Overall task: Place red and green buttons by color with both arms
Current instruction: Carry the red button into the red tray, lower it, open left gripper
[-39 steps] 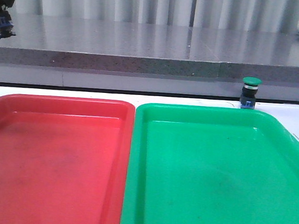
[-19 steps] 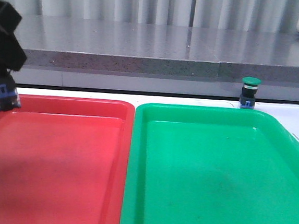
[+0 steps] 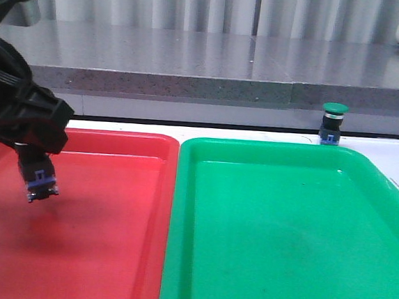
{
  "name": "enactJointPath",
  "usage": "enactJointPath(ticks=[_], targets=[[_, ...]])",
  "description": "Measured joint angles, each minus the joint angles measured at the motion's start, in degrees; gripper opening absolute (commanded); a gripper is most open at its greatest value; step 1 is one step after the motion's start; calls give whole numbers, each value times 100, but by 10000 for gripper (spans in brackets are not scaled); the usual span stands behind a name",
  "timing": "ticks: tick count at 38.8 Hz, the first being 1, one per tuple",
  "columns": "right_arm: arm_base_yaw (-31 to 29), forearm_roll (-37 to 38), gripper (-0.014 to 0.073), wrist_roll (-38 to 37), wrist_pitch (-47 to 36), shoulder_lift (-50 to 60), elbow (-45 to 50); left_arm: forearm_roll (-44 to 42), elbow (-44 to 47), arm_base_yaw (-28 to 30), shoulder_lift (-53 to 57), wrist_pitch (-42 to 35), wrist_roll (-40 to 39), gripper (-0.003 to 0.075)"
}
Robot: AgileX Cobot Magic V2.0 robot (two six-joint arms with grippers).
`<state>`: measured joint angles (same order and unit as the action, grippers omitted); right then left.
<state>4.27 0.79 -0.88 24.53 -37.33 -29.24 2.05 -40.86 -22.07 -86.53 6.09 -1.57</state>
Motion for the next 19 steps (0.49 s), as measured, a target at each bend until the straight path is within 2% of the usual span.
enactJointPath(ticks=[9, 13, 15, 17, 19], targets=[[0, 0, 528, 0, 0, 0, 0, -10, 0, 0, -397, -235, 0, 262], [0, 0, 528, 0, 0, 0, 0, -19, -10, 0, -459, -366, 0, 373], [0, 0, 528, 0, 0, 0, 0, -19, -20, -14, -491, -366, 0, 465], [0, 0, 528, 0, 0, 0, 0, -22, -20, -14, -502, -335, 0, 515], [0, 0, 528, 0, 0, 0, 0, -32, -20, -28, -502, -327, 0, 531]])
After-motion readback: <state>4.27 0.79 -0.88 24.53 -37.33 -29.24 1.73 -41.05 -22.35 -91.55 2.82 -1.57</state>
